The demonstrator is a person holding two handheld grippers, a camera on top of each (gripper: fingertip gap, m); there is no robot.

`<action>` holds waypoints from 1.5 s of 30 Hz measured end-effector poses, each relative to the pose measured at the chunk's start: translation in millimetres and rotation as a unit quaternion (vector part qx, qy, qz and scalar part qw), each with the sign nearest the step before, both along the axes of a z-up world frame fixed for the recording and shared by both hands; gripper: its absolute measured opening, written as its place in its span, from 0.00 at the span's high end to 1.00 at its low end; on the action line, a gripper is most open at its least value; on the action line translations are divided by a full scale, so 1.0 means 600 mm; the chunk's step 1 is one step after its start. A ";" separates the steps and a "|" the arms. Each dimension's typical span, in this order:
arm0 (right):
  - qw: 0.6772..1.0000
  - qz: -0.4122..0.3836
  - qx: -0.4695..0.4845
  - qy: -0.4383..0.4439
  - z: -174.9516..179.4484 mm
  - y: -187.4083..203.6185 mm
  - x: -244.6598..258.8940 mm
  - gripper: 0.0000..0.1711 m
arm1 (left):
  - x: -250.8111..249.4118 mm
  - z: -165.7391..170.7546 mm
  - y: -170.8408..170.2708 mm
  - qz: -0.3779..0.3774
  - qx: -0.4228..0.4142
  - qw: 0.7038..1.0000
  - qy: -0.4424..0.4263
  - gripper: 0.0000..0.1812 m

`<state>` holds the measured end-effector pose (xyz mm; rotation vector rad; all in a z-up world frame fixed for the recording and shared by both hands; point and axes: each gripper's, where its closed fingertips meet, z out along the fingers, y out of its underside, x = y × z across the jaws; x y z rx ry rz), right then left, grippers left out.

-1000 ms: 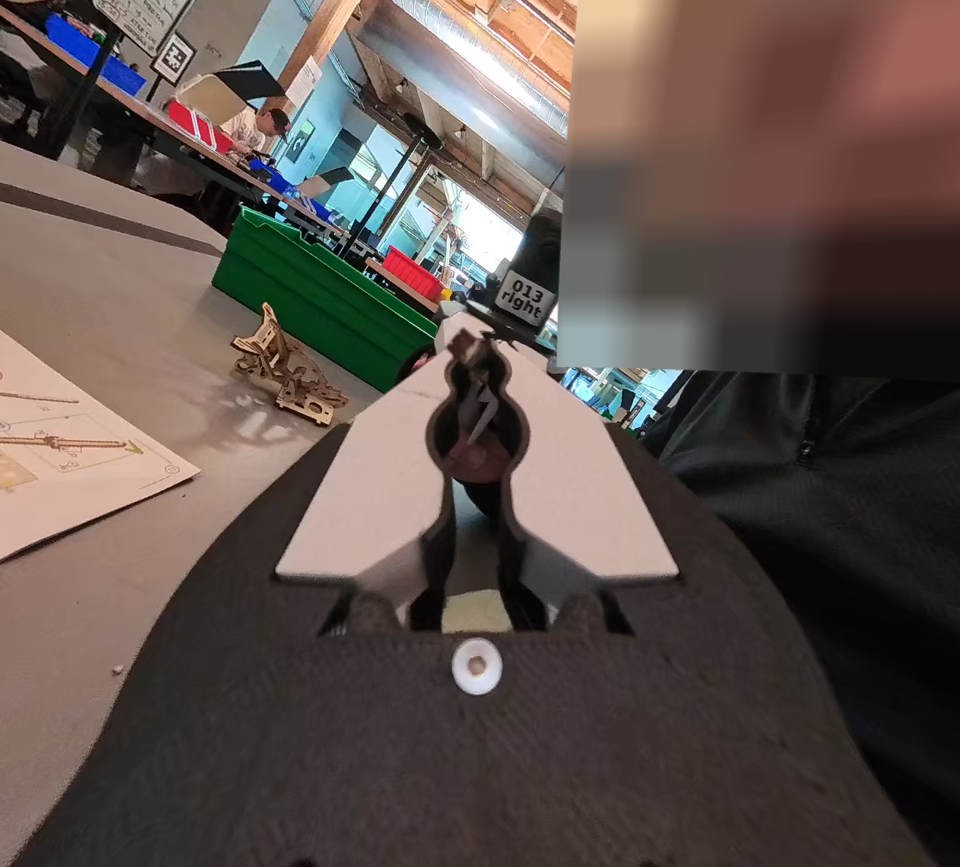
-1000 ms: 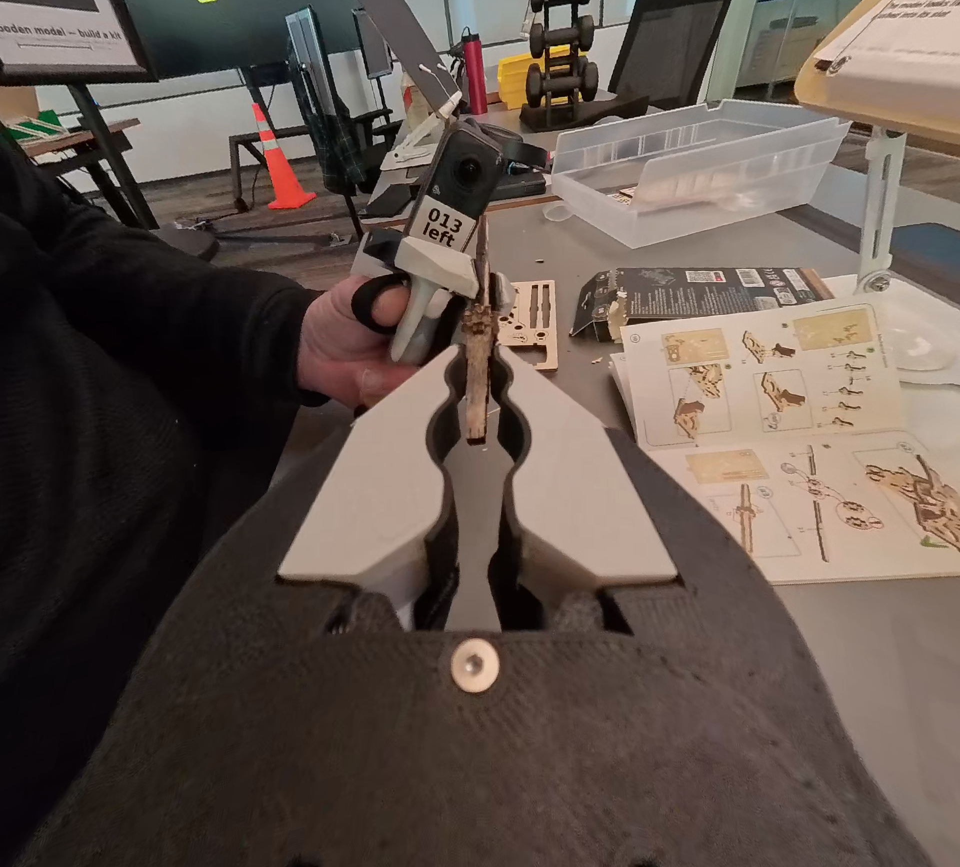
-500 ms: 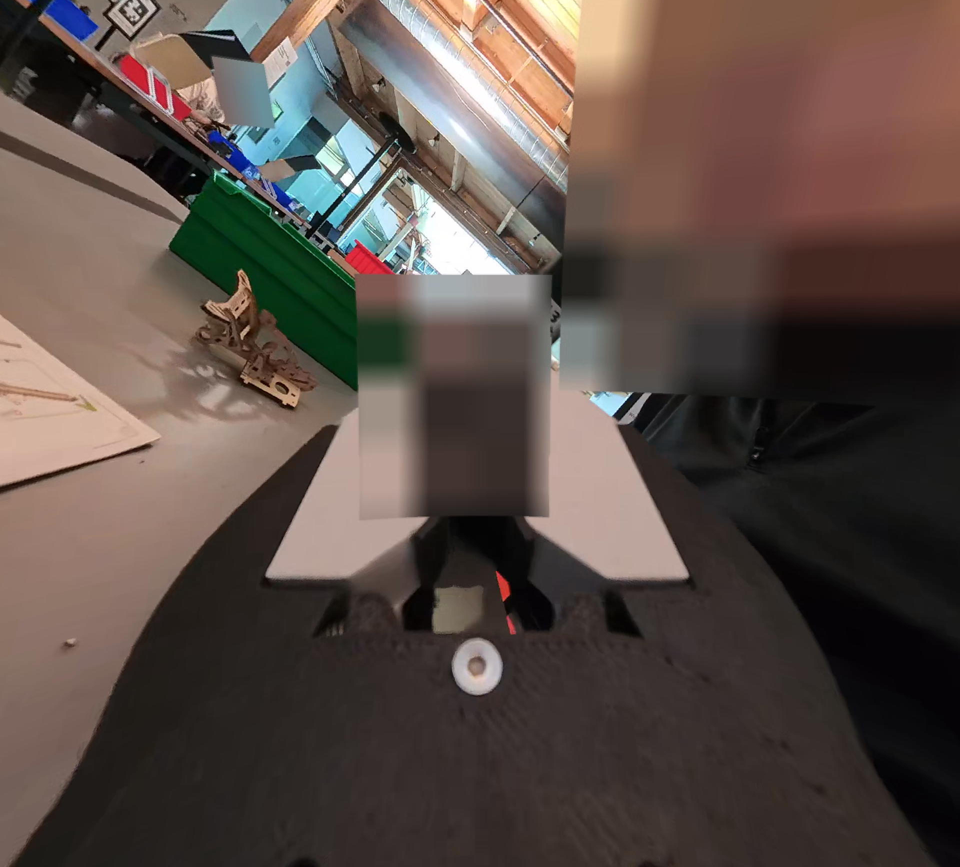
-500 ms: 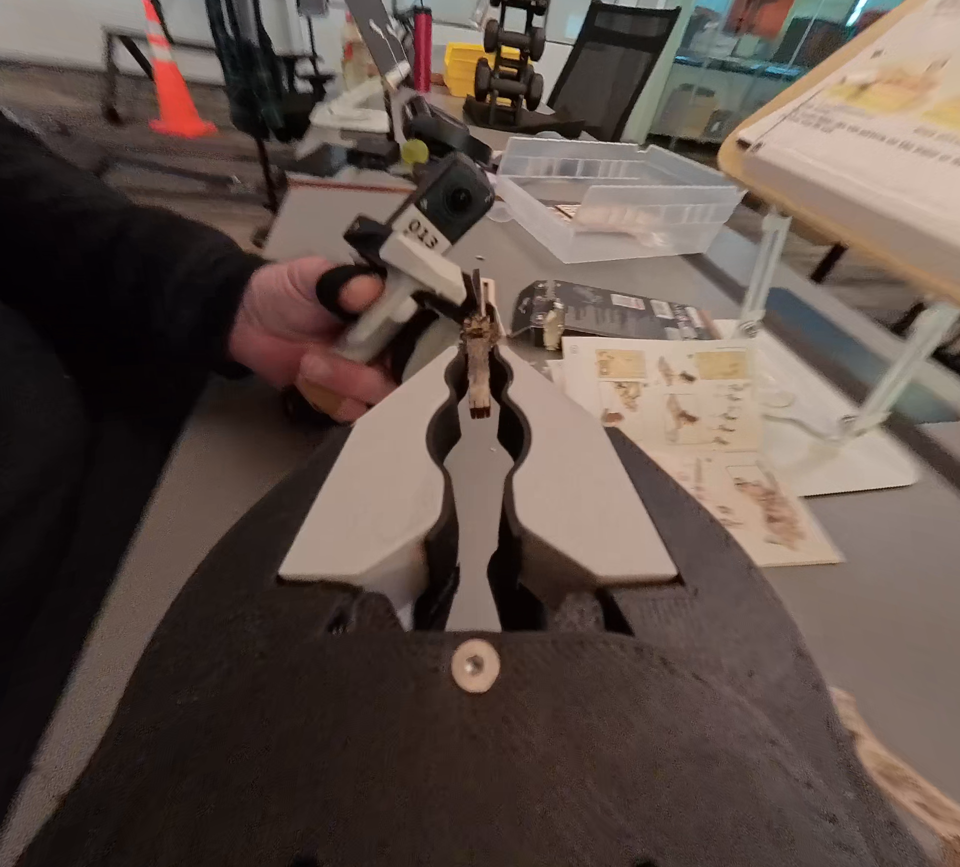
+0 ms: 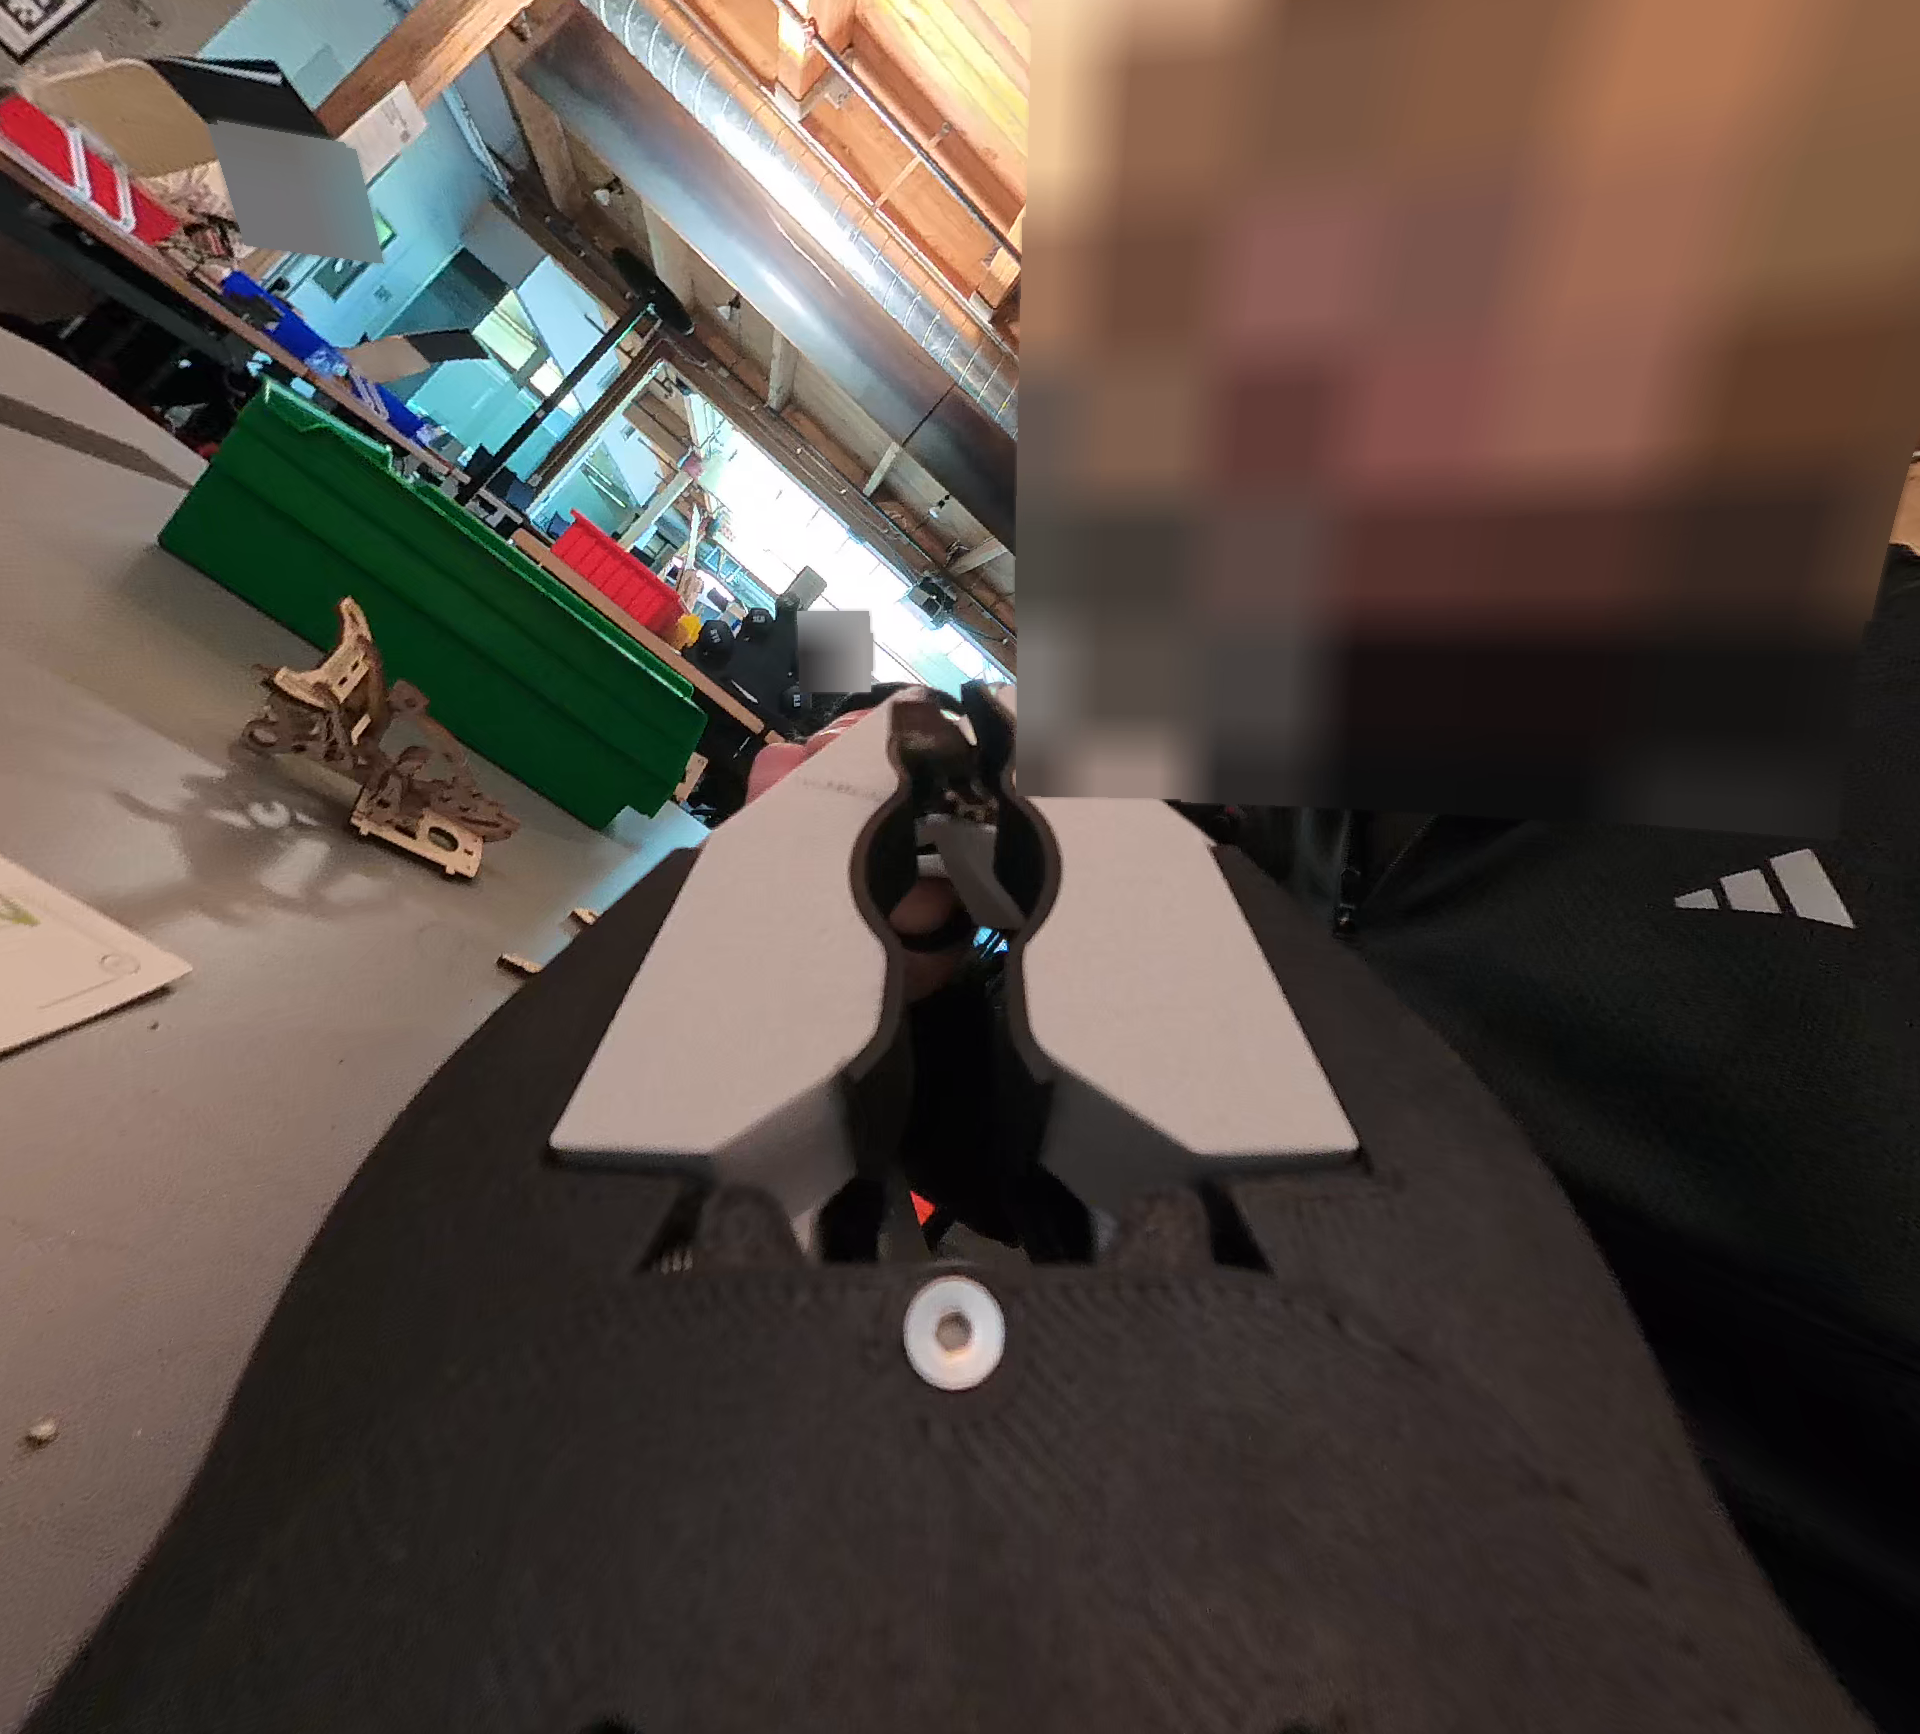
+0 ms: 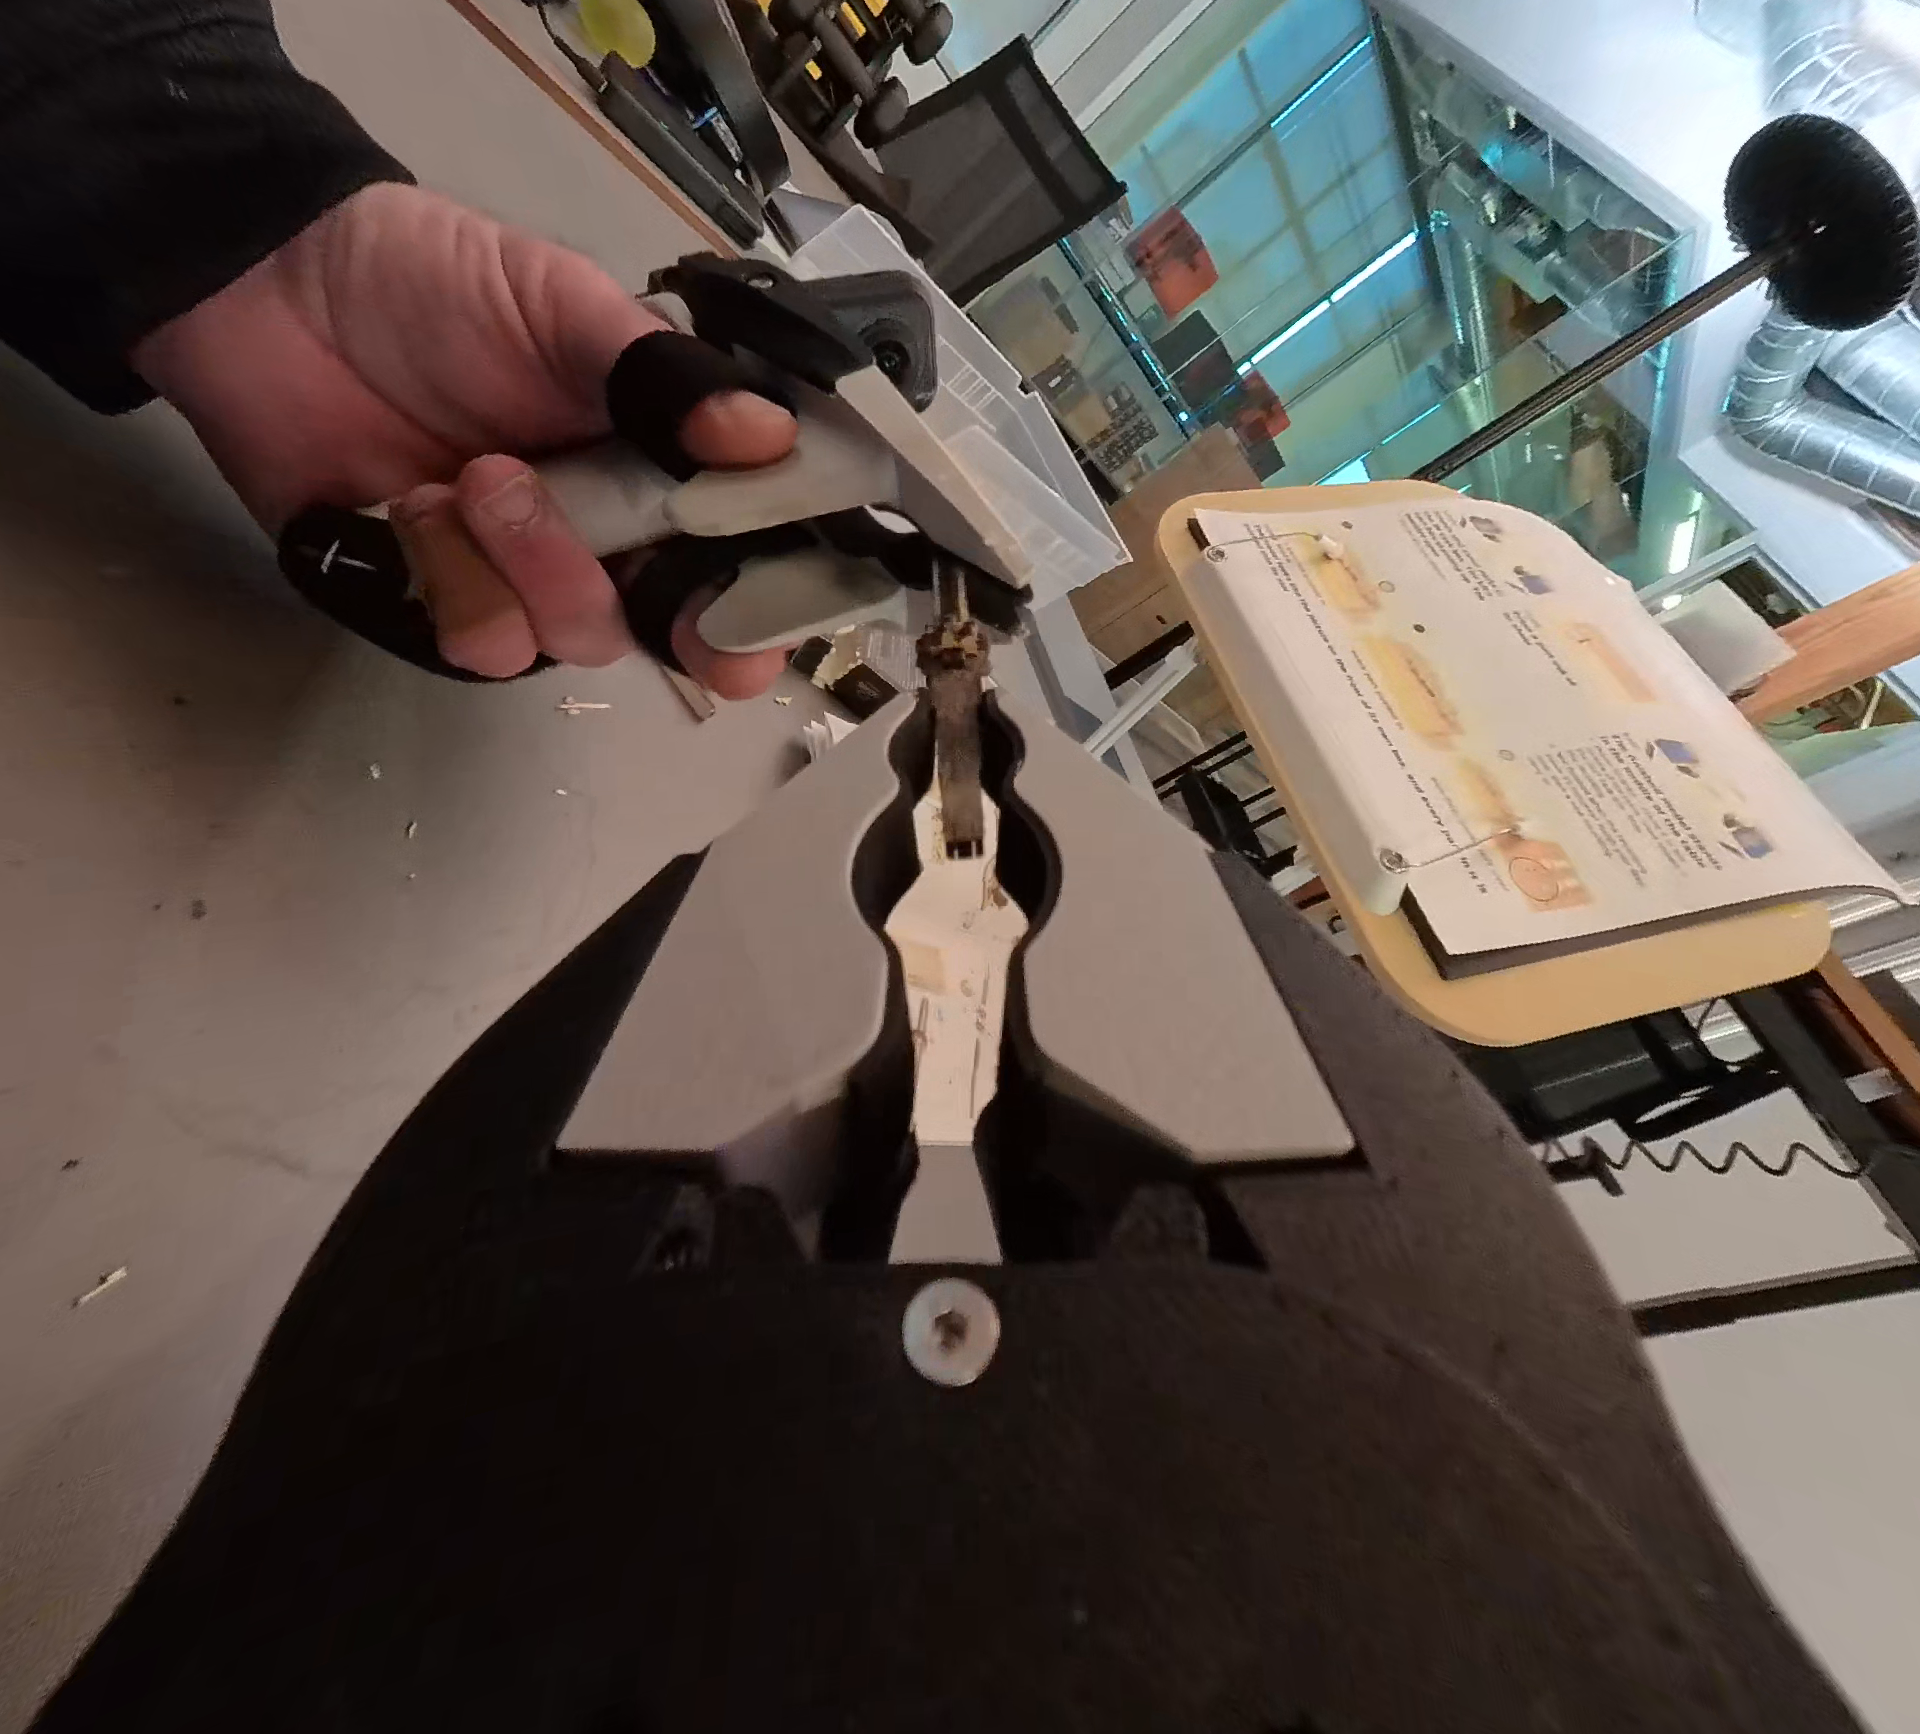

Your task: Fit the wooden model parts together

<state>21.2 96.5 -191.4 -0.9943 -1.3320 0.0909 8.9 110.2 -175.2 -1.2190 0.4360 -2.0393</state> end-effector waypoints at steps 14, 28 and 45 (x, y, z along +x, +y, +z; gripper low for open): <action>0.981 0.041 -0.167 0.087 0.005 0.010 0.009 0.98 | 0.000 -0.009 0.003 0.002 -0.016 1.000 -0.016 0.96; 0.893 0.169 -0.369 0.196 0.027 -0.004 0.023 1.00 | 0.005 0.035 -0.014 0.056 0.169 0.979 0.097 0.96; 0.990 0.025 -0.130 0.045 0.002 0.001 0.014 1.00 | -0.016 -0.008 0.014 0.033 0.075 0.991 0.104 0.97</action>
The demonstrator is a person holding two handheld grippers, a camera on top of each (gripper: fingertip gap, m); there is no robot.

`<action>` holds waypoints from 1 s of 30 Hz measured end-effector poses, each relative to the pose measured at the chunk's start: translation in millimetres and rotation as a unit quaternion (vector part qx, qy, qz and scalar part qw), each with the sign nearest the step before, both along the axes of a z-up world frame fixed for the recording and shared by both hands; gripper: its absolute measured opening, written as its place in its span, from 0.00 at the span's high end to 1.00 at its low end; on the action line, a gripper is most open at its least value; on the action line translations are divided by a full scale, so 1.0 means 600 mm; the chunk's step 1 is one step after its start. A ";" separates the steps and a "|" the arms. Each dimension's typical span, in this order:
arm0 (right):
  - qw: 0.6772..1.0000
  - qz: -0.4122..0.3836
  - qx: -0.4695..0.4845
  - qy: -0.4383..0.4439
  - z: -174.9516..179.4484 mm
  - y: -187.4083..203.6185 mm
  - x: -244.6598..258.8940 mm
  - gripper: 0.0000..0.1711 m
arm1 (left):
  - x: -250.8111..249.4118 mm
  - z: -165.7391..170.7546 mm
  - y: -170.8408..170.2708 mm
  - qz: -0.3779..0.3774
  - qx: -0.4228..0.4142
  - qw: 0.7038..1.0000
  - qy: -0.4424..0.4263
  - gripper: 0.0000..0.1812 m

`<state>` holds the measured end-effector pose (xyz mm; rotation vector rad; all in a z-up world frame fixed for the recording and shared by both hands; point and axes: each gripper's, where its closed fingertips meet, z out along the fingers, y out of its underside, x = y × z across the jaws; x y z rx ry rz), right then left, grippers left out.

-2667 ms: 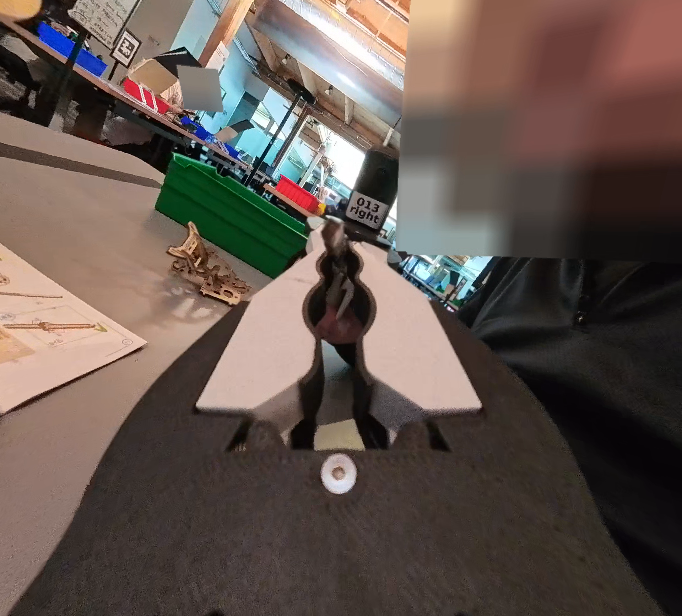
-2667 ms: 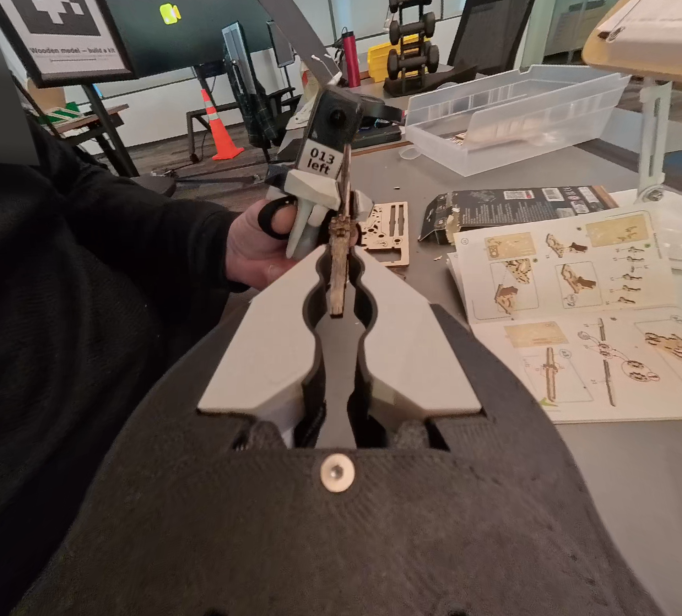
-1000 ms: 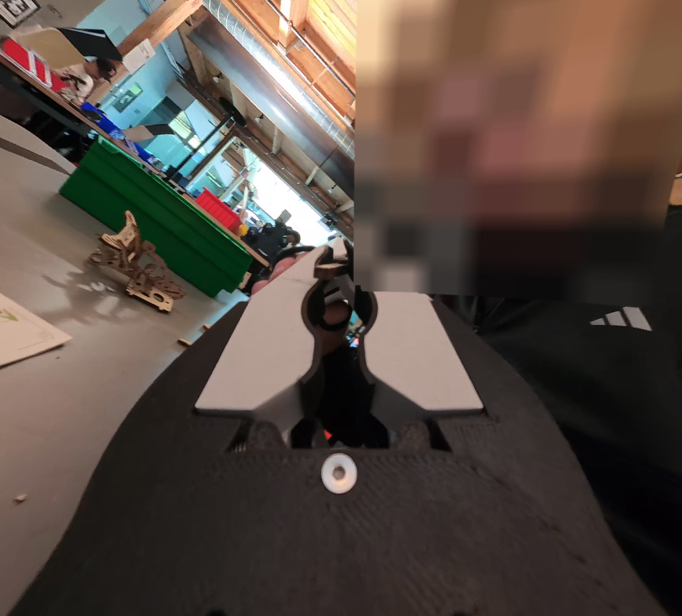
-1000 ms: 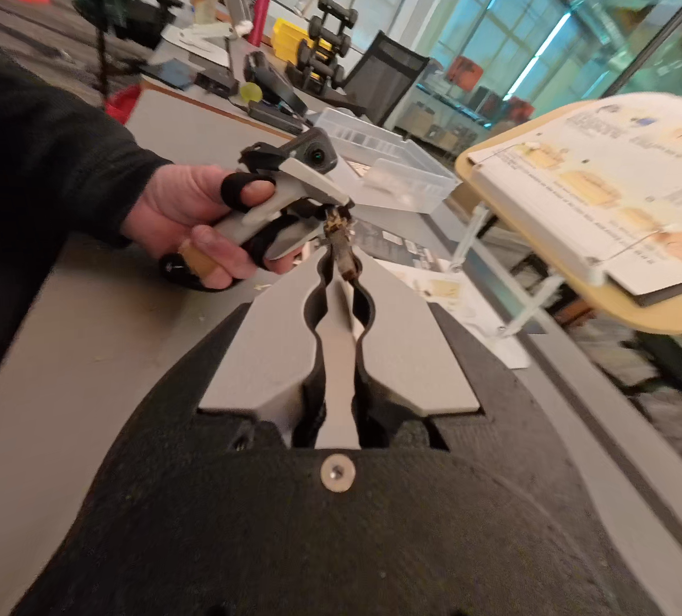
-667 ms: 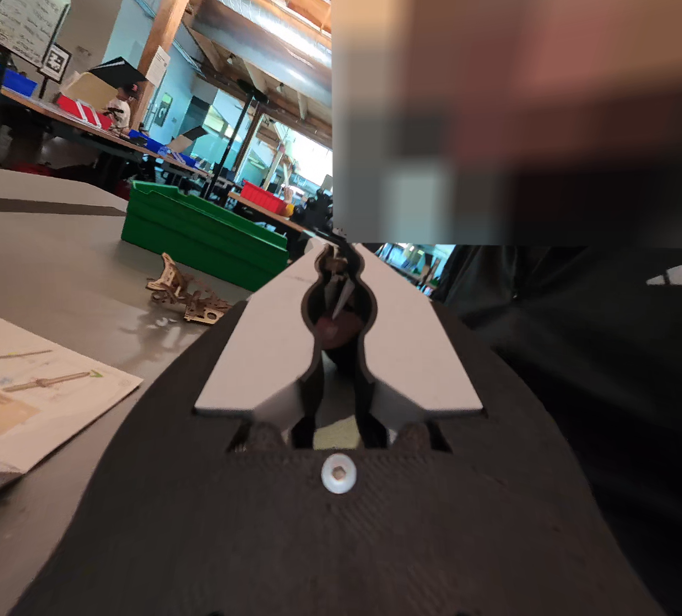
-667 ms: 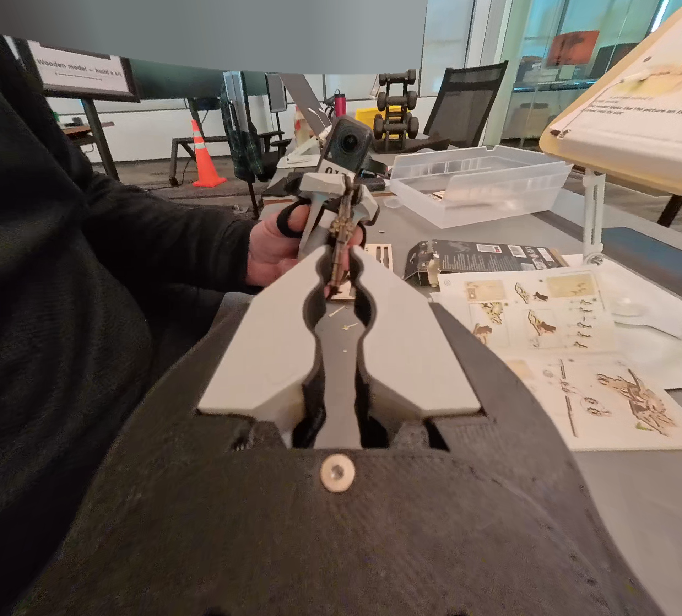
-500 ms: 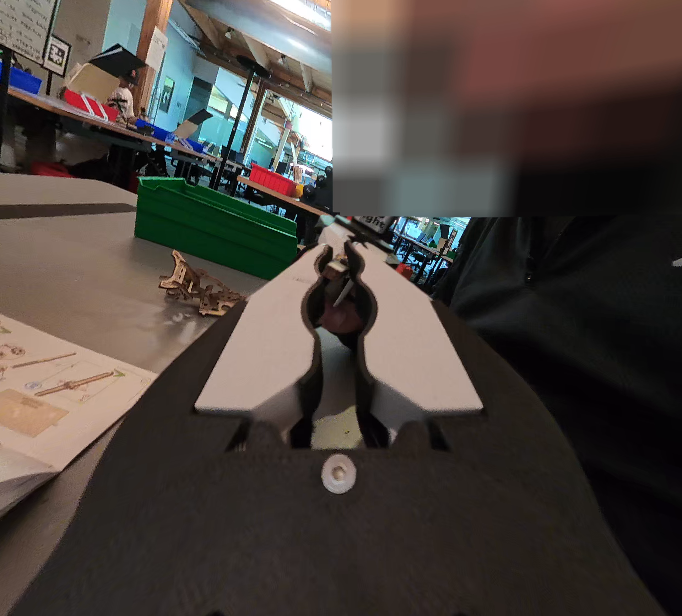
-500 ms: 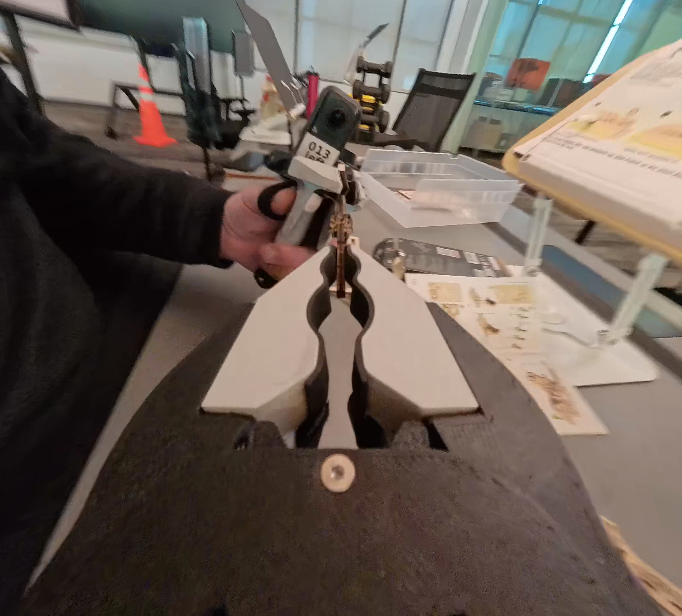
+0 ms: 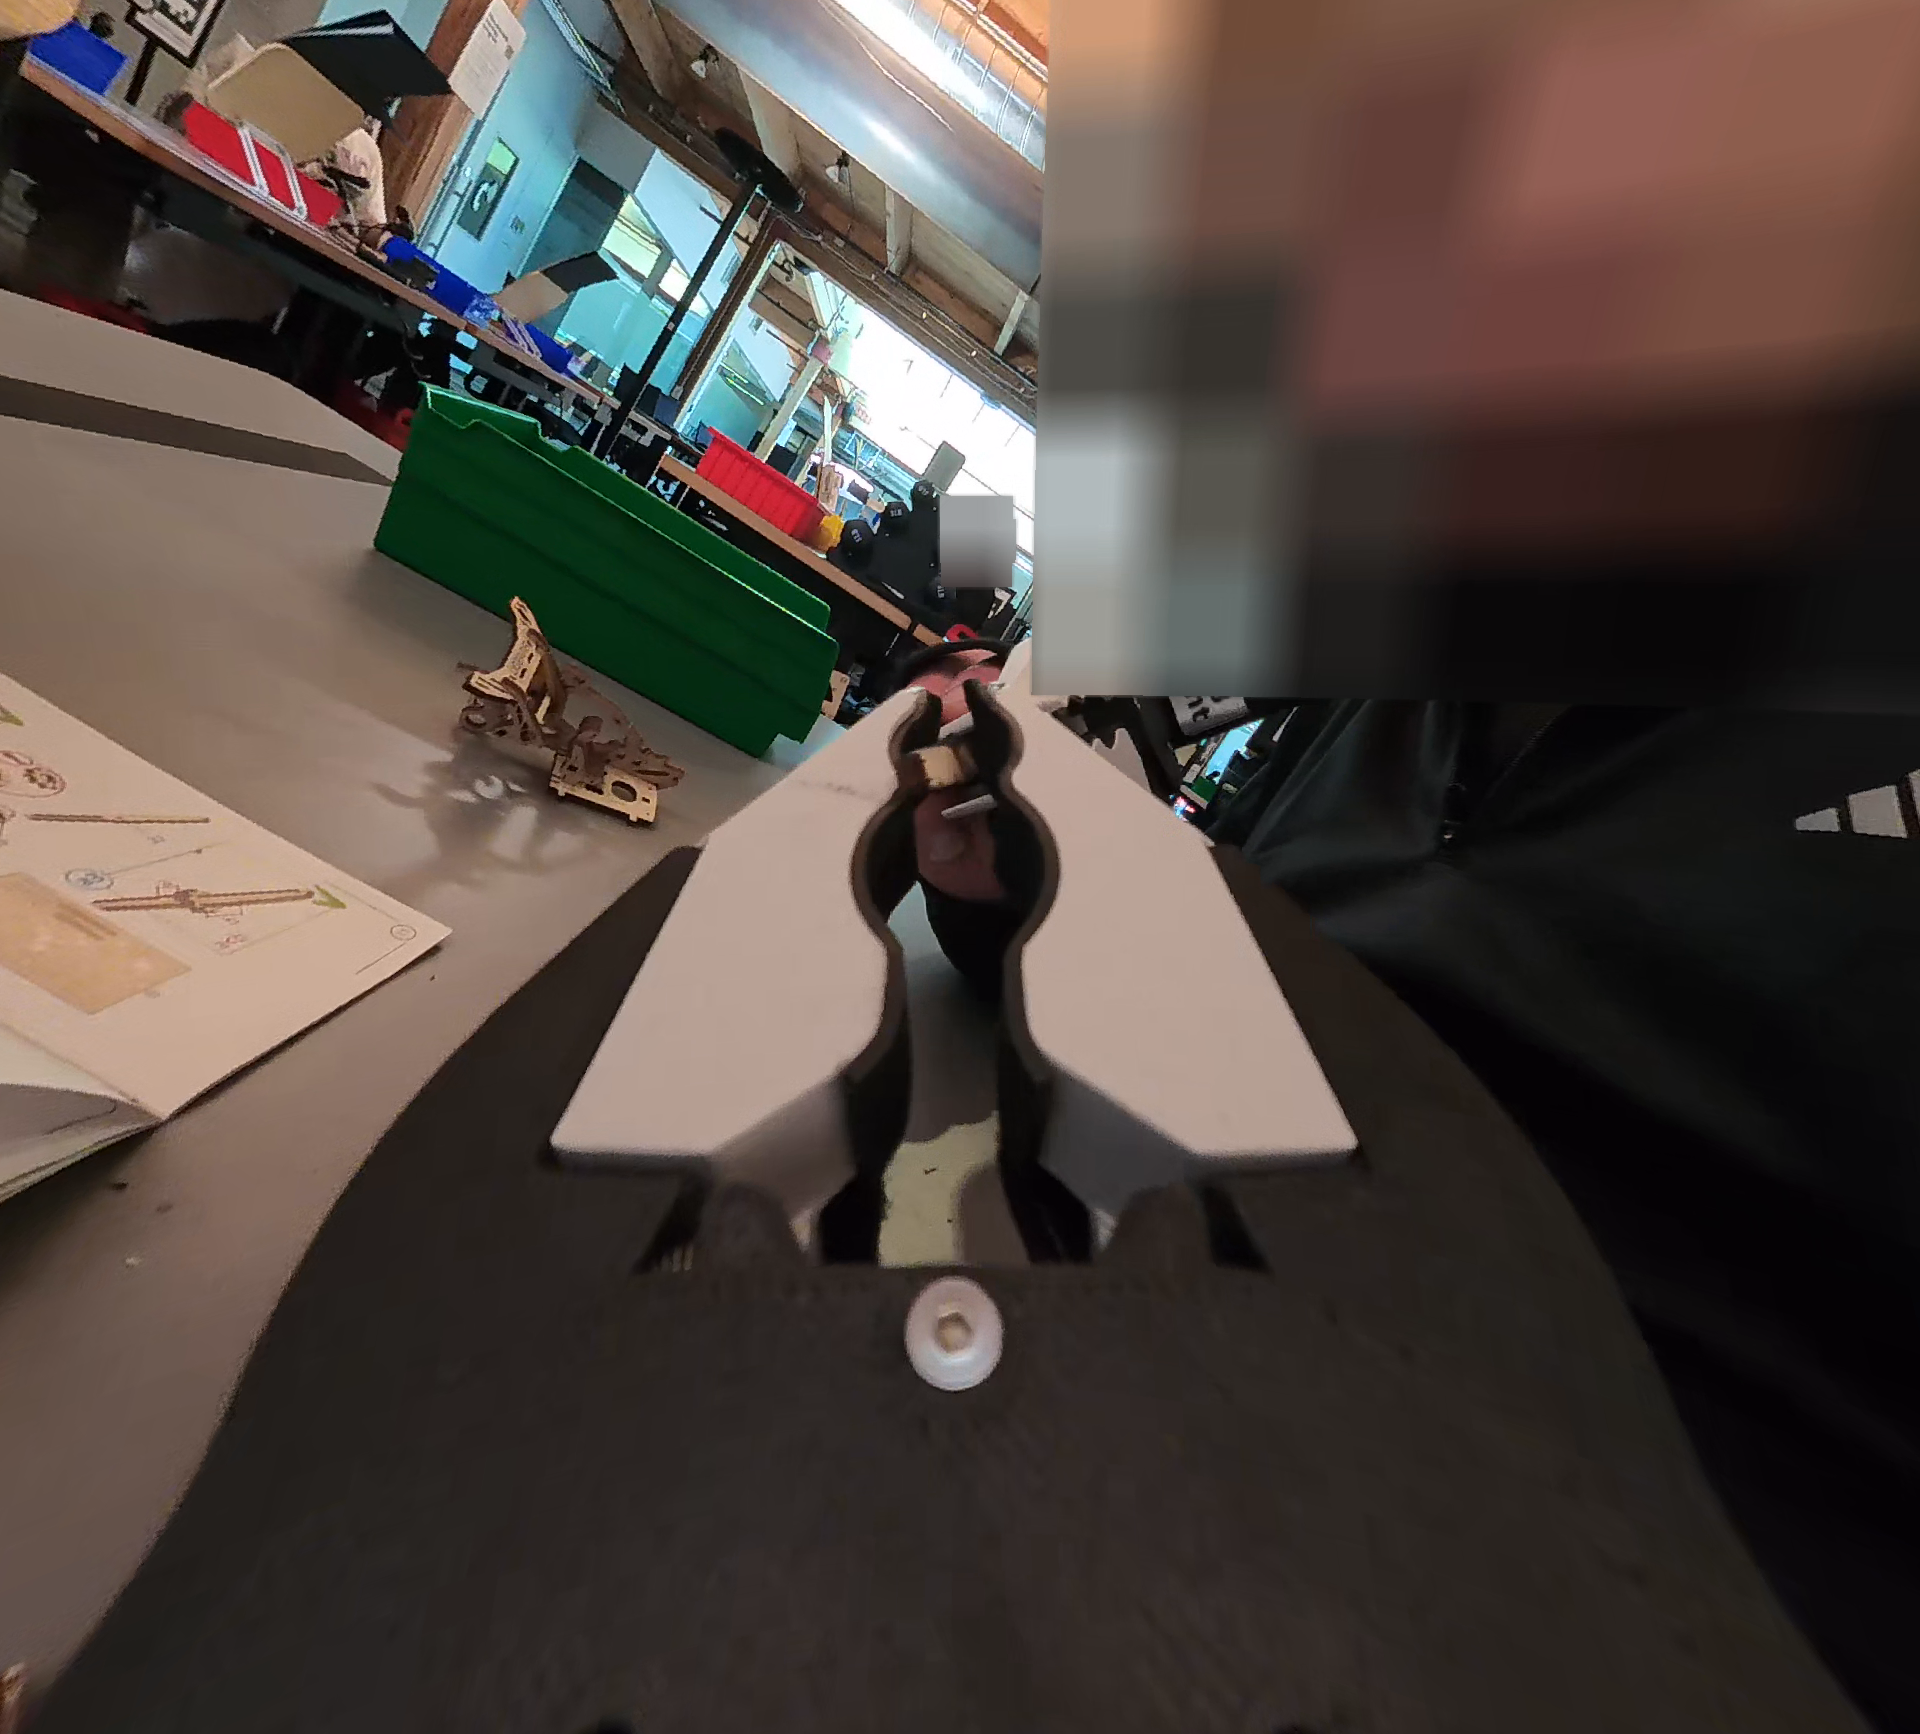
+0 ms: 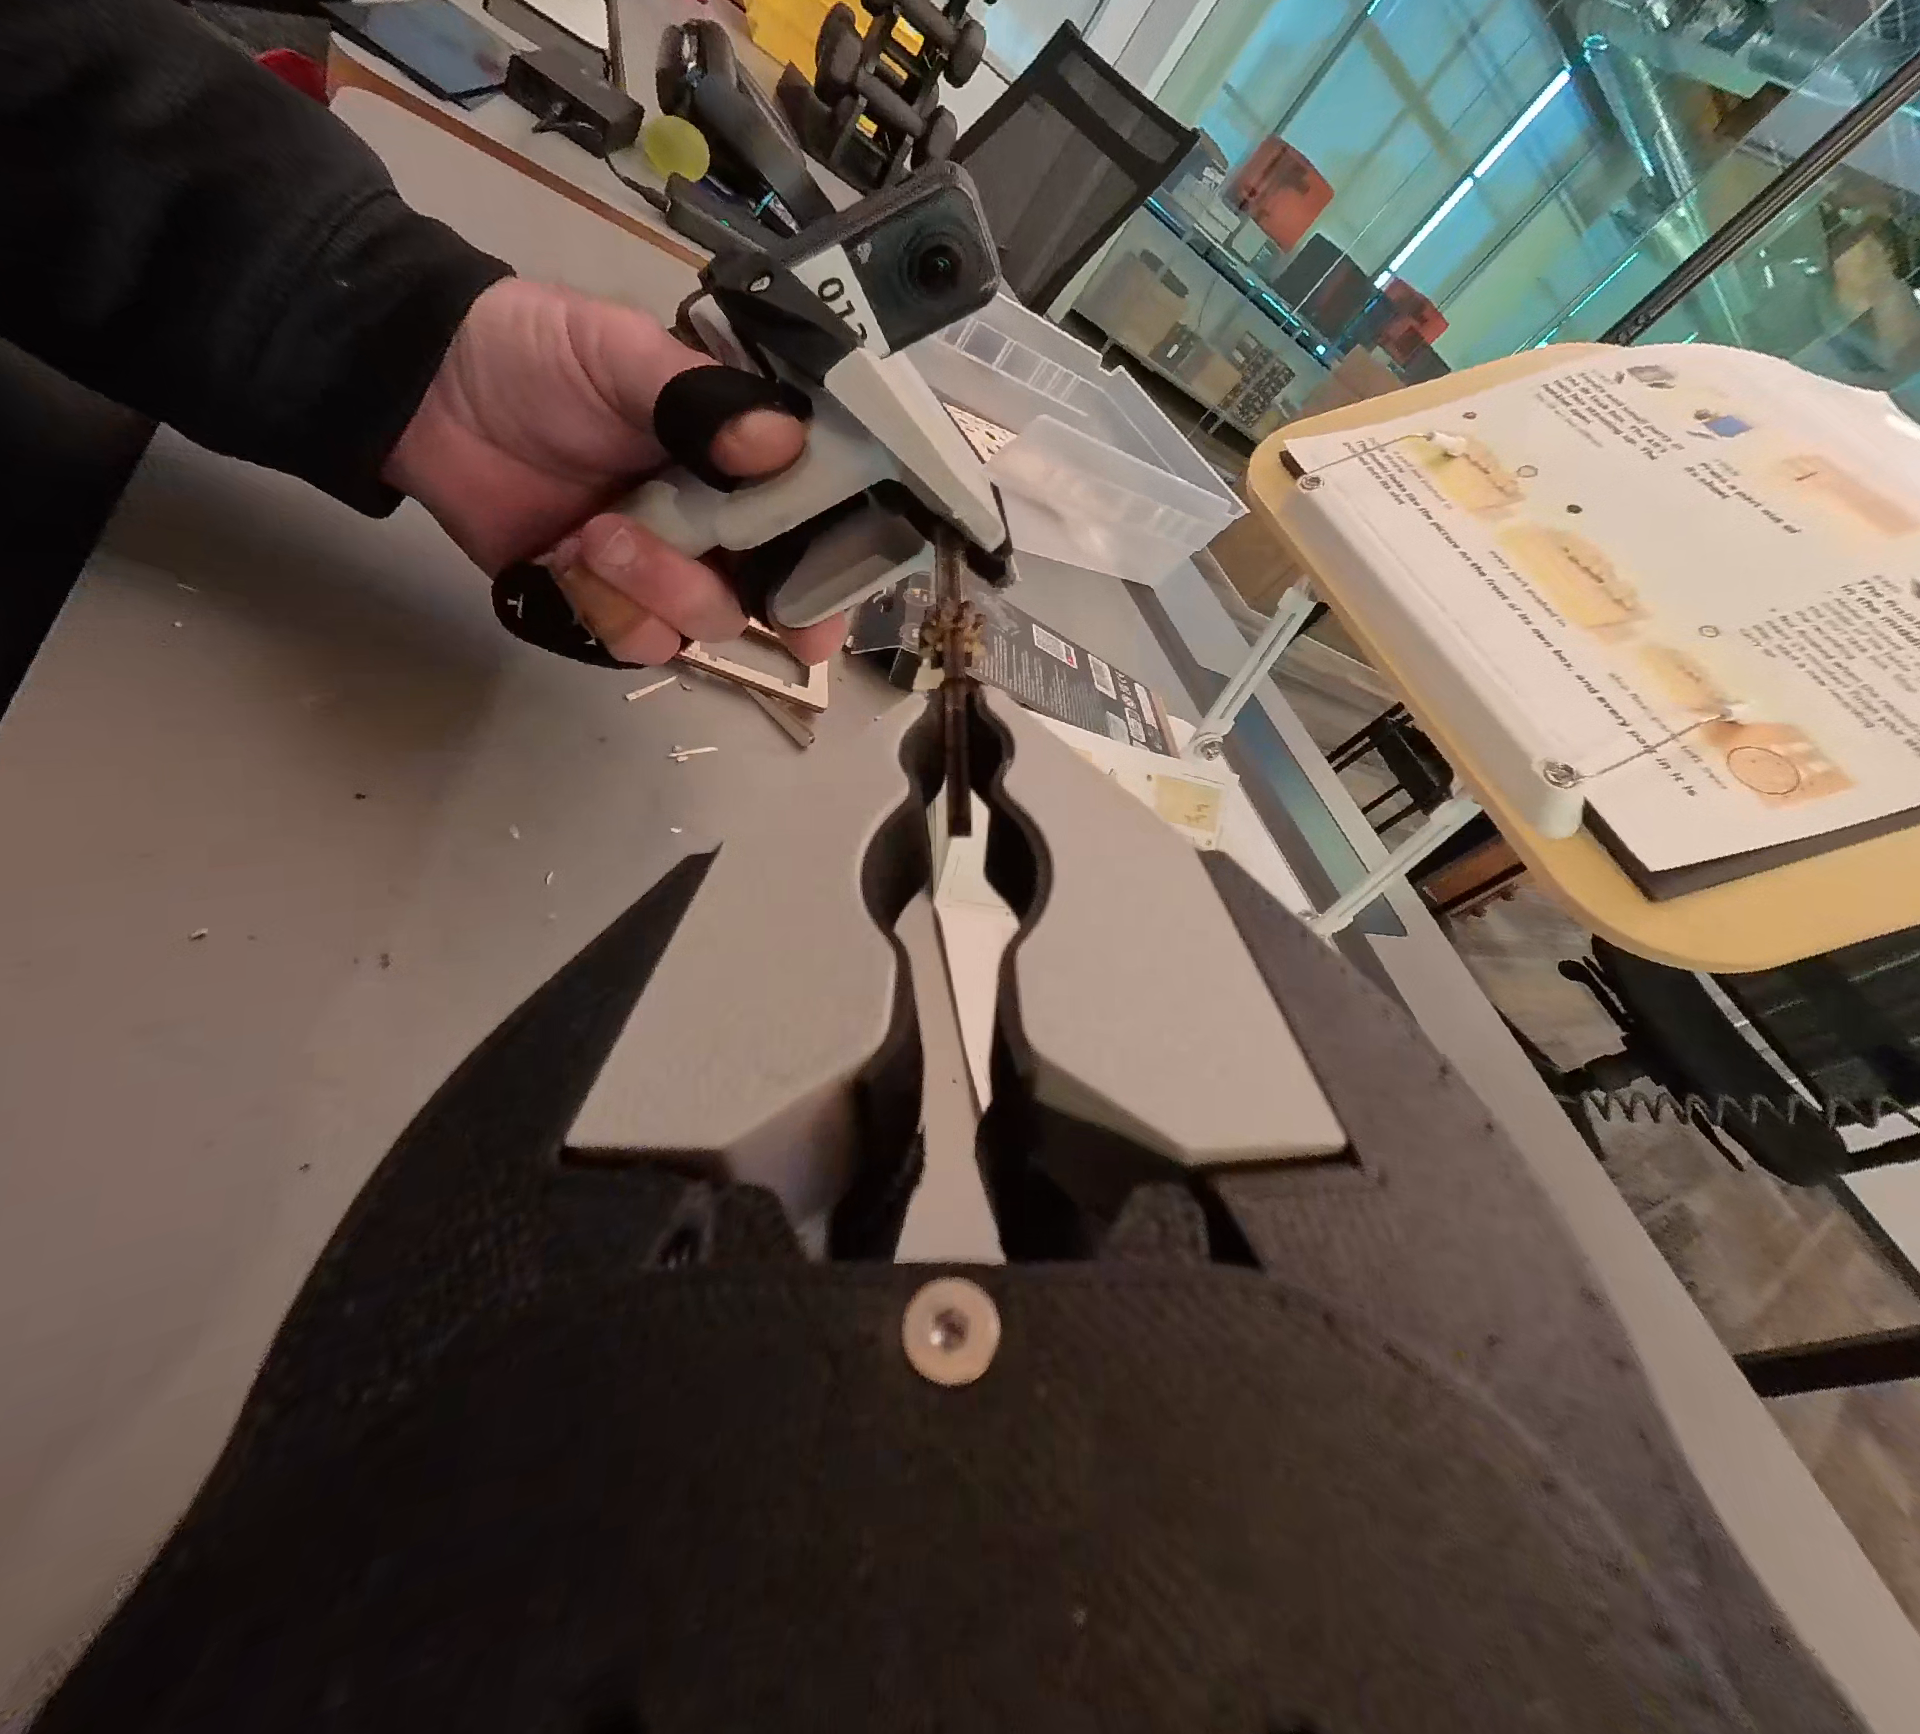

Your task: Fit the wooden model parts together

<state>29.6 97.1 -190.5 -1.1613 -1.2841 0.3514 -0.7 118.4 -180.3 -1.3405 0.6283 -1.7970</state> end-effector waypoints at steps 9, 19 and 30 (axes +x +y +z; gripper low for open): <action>1.000 0.006 -0.015 0.006 -0.006 0.004 0.001 1.00 | -0.001 0.006 -0.003 0.011 0.016 1.000 0.006 0.99; 0.992 0.045 -0.114 -0.030 -0.071 0.009 -0.017 0.84 | 0.028 0.004 -0.036 0.032 0.169 0.960 0.222 0.99; 0.968 0.098 -0.229 -0.010 -0.091 -0.006 -0.031 0.88 | 0.058 -0.070 -0.047 0.015 0.233 0.882 0.410 0.99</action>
